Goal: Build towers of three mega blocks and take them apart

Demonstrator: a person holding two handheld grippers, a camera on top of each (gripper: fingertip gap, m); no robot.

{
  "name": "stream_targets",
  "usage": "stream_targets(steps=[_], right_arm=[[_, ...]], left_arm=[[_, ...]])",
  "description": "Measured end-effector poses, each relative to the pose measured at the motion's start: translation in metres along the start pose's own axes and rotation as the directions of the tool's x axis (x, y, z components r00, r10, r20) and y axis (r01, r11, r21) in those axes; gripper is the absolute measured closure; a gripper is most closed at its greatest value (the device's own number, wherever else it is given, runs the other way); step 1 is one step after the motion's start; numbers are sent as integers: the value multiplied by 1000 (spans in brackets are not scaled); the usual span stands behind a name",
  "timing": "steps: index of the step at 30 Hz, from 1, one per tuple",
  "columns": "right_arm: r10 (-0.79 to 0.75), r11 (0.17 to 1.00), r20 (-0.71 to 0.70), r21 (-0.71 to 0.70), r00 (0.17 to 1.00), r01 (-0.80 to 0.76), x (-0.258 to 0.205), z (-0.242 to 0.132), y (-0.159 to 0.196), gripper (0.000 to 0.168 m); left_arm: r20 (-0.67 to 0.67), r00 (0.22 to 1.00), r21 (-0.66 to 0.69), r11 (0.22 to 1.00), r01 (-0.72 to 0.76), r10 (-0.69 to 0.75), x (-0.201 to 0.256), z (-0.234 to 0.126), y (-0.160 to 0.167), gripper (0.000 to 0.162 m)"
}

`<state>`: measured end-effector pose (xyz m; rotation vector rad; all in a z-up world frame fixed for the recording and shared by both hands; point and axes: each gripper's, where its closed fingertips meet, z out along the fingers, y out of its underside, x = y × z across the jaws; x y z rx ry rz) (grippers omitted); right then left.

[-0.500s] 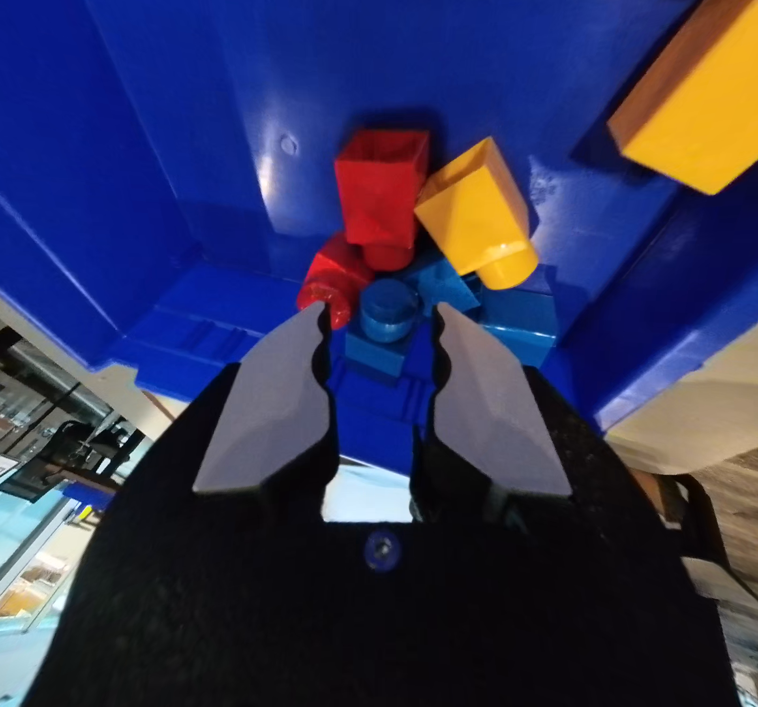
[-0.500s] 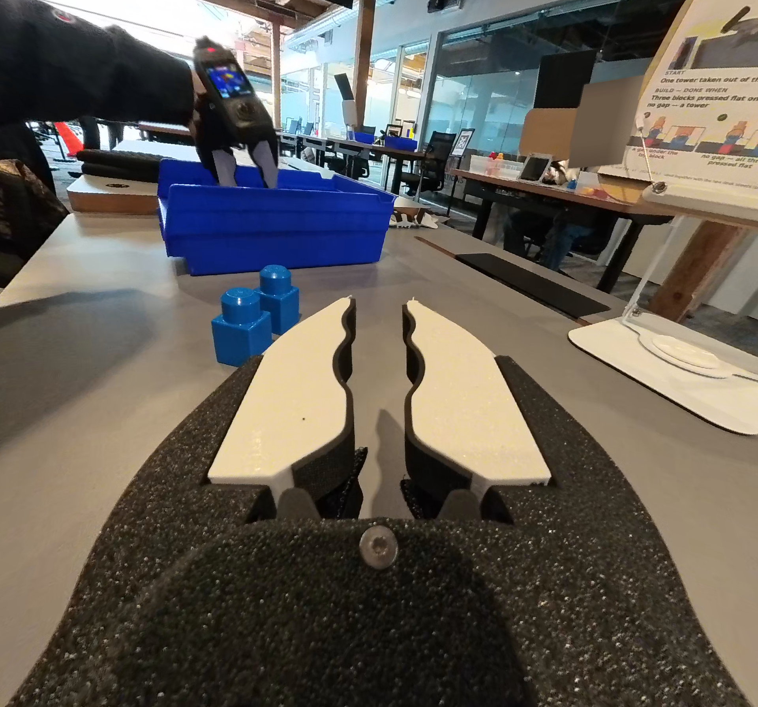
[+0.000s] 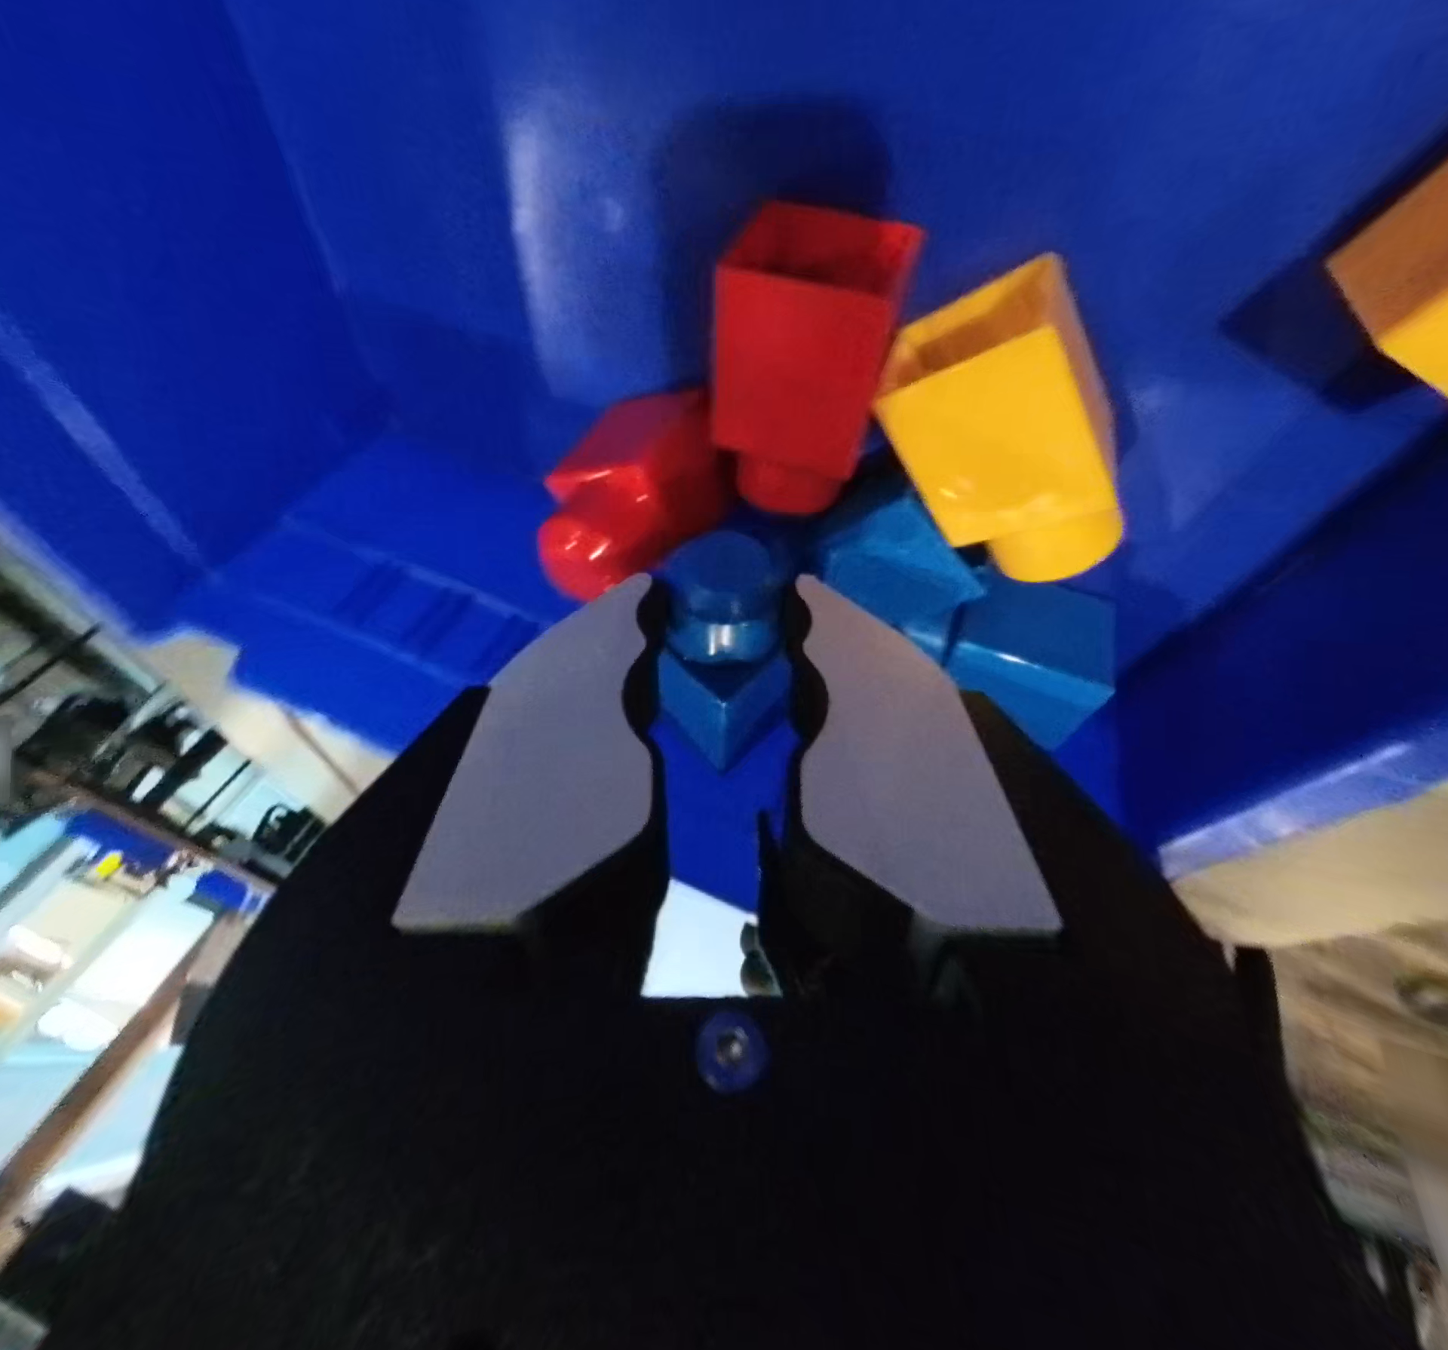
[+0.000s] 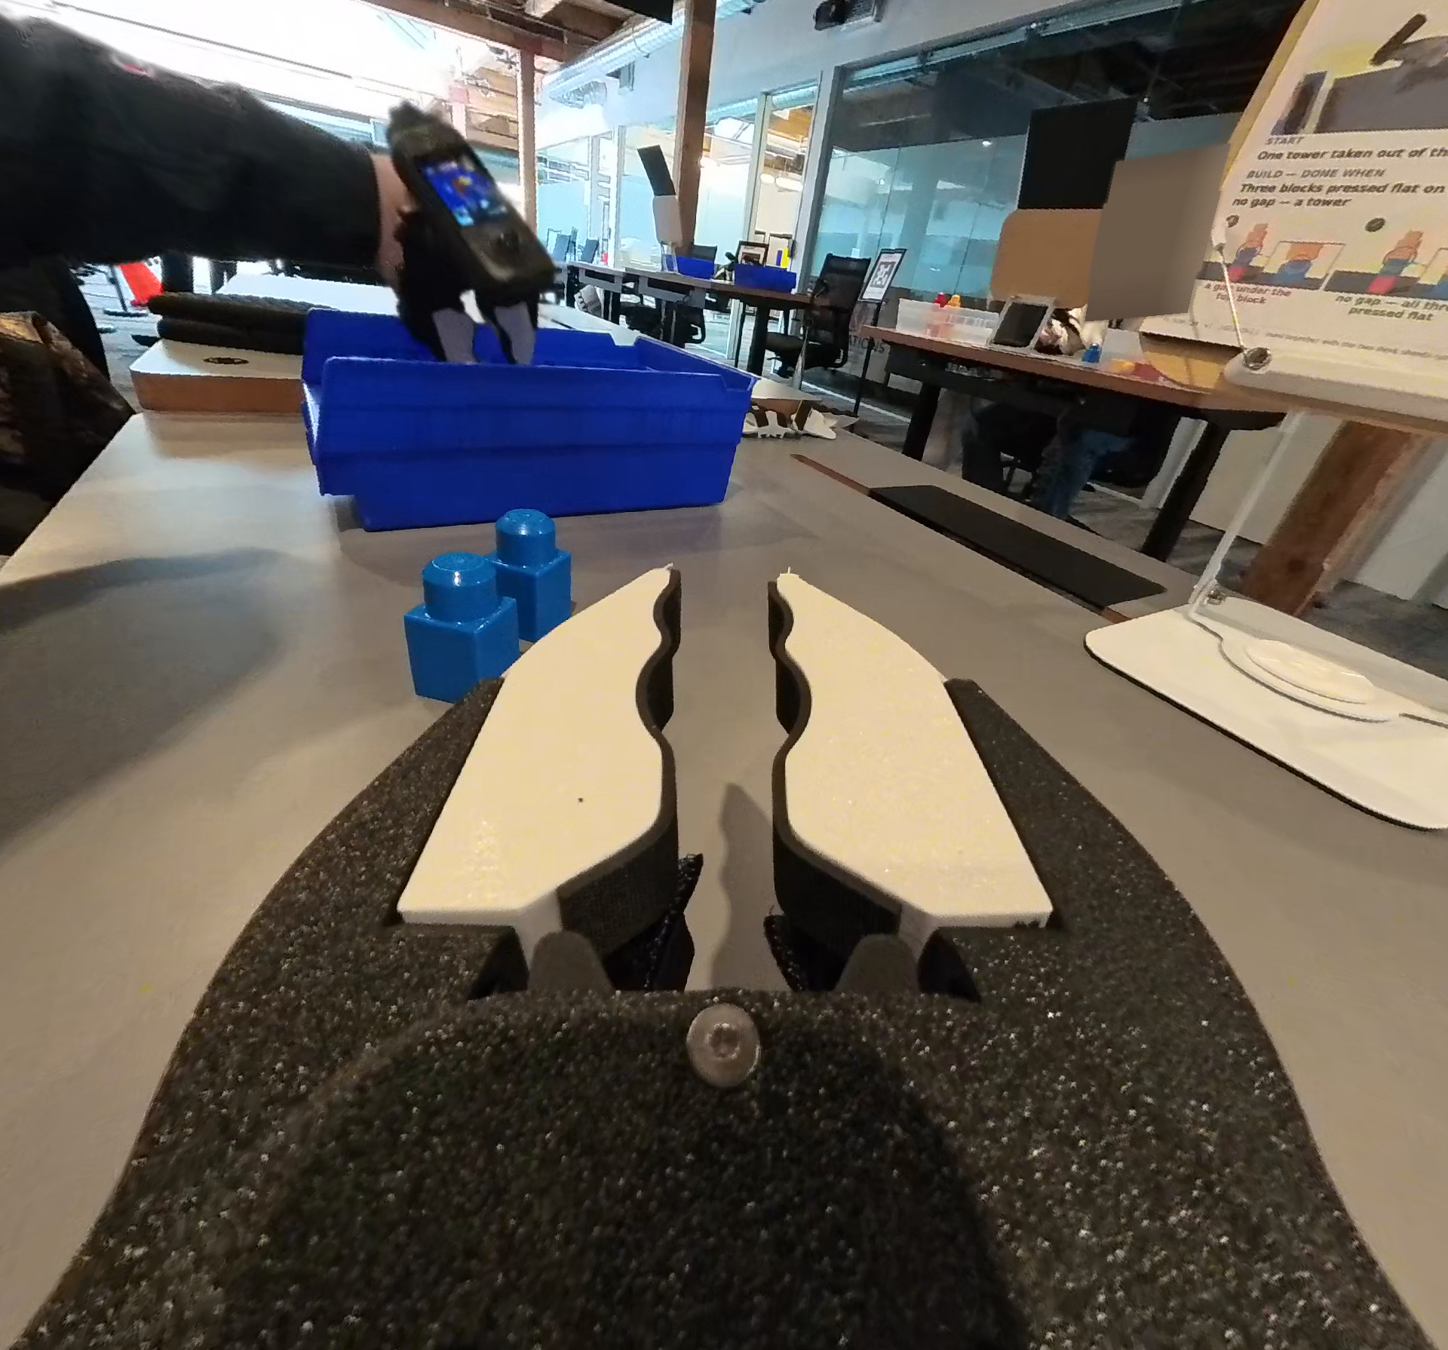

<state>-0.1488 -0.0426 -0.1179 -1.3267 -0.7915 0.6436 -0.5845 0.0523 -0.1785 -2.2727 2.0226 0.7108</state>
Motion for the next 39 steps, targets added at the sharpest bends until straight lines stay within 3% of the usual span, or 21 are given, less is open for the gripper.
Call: stream_targets(steps=[2,5,9,12,14,17,19,21,24,30,34,39], right_arm=[[2,1000,-1,0,1000,-2,0,0,0,148],[3,1000,-5,-1,1000,-3,1,0,0,148],[-8,1000,-27,3,1000,8,5,-3,-2,148],[-31,999,-84,19,996,33,16,-10,-9,148],[-33,999,-132,23,991,36,27,-17,-12,149],[12,999,-212,39,977,-4,47,-31,-15,150],[44,998,-247,53,968,-32,59,-39,-17,150],[75,996,-270,63,960,-61,68,-46,-17,150],[109,993,-250,77,962,-93,70,-50,-18,150],[72,997,-191,24,979,-68,61,-49,-14,150],[68,997,-117,36,991,-65,49,-45,-19,148],[74,996,160,-62,984,-64,8,-36,-14,133]], left_arm=[[100,990,73,993,97,-104,-16,-19,-4,133],[185,924,354,900,255,-335,-32,-77,-35,133],[113,853,711,641,289,-510,-8,-179,-113,133],[-64,878,858,424,291,-474,49,-236,-200,133],[-115,899,906,326,269,-422,82,-253,-255,133],[-241,909,912,240,331,-340,119,-250,-329,133],[-337,901,892,214,399,-274,141,-244,-367,133],[-348,899,878,244,411,-264,150,-230,-391,133],[-356,895,858,286,428,-270,154,-209,-414,133],[-373,884,848,282,448,-282,156,-190,-425,133],[-386,886,852,267,450,-258,163,-193,-416,106],[-333,899,899,190,394,-285,166,-215,-374,103]])
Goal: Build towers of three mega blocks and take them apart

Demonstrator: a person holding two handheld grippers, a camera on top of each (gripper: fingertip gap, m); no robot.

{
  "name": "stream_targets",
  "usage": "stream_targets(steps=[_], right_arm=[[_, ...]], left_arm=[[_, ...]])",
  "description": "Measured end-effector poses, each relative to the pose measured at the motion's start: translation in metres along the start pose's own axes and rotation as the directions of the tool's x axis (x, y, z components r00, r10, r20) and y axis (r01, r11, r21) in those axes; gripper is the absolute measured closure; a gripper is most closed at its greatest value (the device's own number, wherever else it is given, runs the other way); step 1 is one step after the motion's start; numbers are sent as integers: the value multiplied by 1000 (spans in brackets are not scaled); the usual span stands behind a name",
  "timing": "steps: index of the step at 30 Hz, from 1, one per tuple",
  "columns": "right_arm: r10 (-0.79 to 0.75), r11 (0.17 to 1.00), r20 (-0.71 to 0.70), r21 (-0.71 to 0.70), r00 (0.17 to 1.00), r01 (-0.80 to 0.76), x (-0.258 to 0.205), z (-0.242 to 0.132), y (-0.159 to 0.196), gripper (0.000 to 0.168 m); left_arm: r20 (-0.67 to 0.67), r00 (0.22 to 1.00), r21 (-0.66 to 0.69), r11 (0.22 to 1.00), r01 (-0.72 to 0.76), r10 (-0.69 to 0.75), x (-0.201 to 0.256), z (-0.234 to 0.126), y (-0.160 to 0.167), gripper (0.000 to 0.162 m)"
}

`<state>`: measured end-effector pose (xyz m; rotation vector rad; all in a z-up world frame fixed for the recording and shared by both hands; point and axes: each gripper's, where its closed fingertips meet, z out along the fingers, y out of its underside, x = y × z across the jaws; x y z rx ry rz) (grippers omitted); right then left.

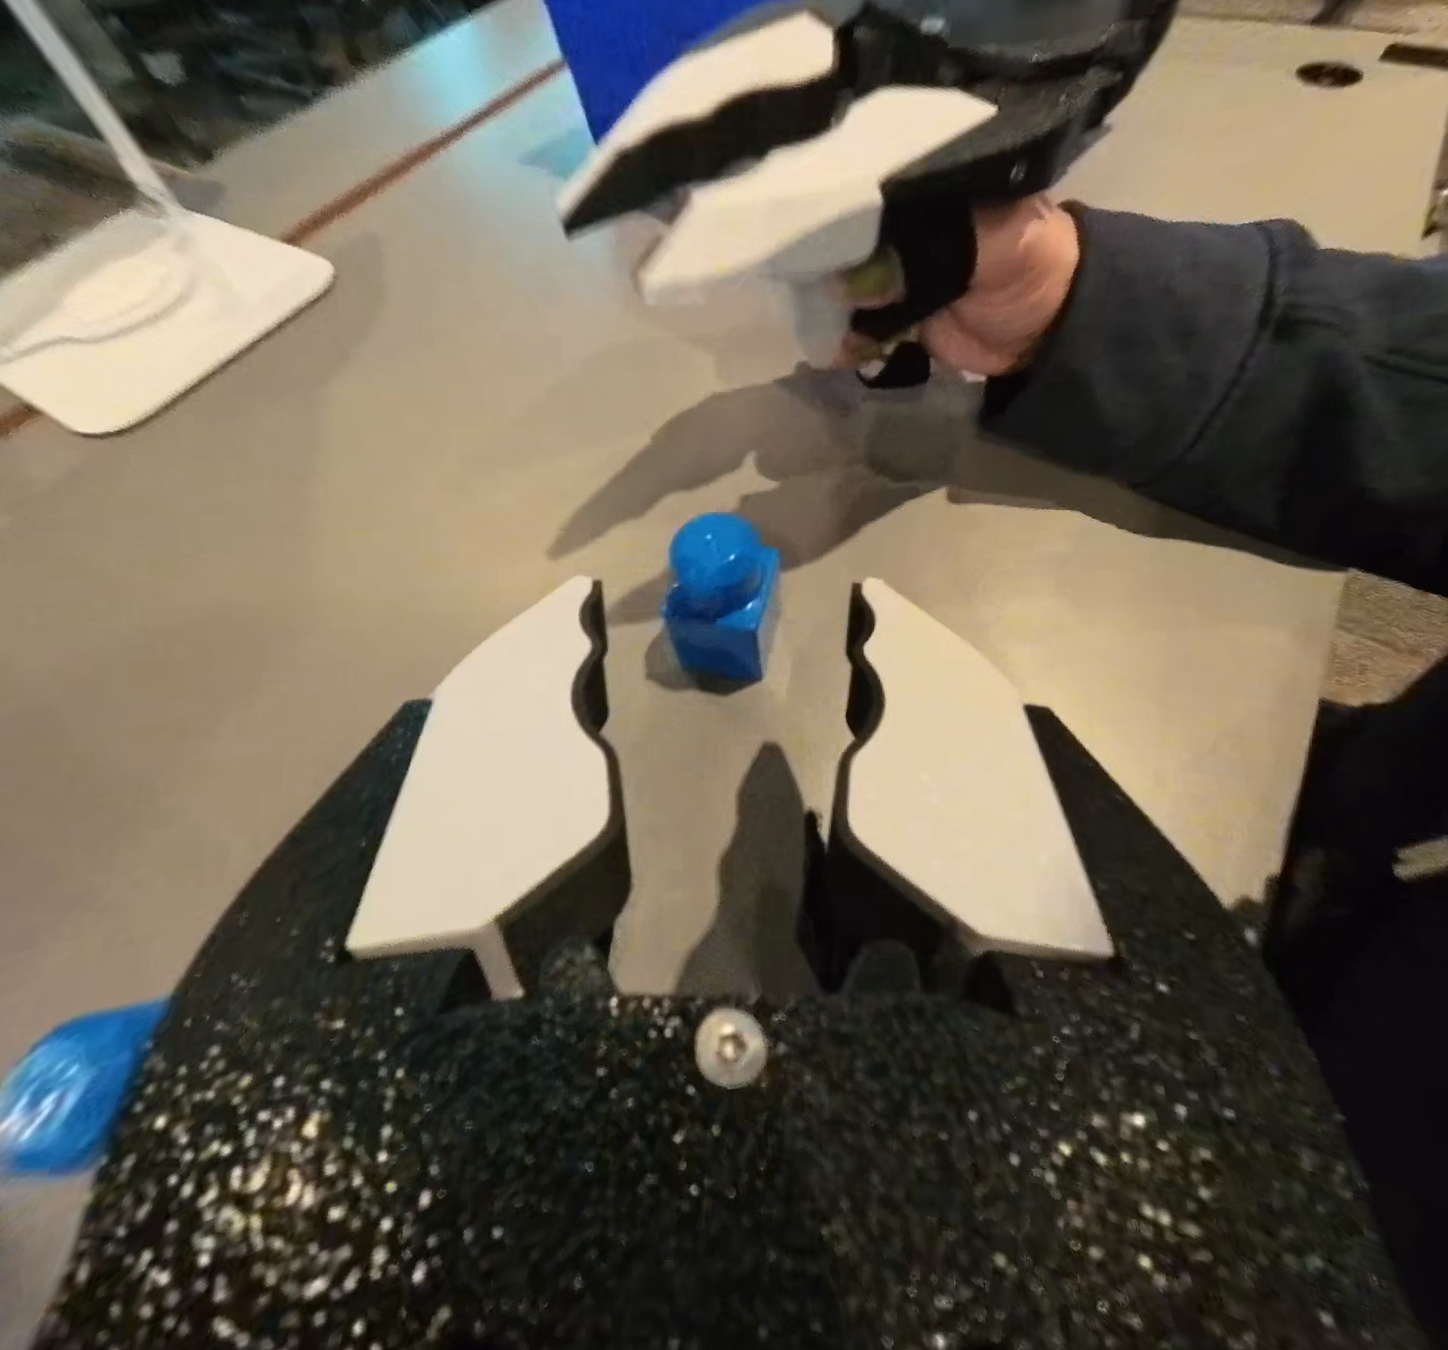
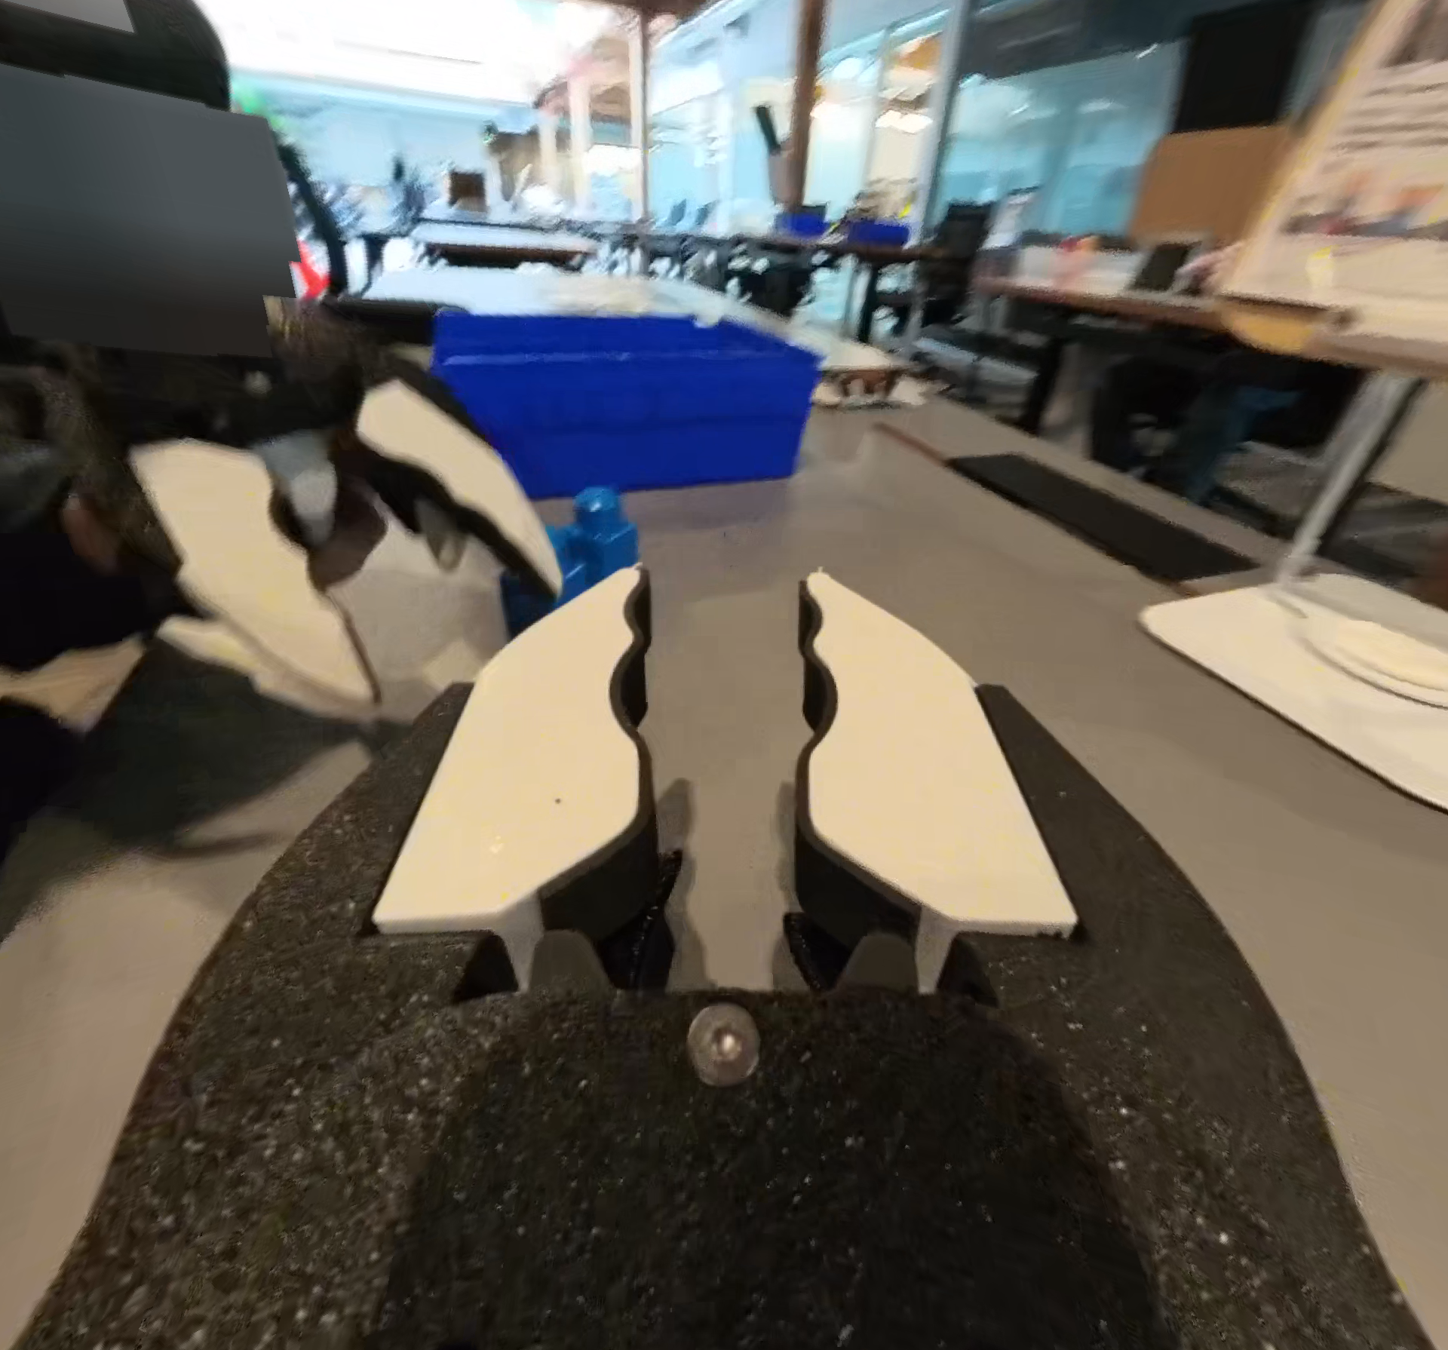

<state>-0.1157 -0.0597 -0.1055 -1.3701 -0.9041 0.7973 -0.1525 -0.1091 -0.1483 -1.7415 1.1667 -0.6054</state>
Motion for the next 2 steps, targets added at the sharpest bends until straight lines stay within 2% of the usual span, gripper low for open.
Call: stream_targets(steps=[2], right_arm=[[-54,995,82,-74,995,60,-16,5,8,123]], left_arm=[[53,998,11,1000,-16,15,-9,-23,2,107]])
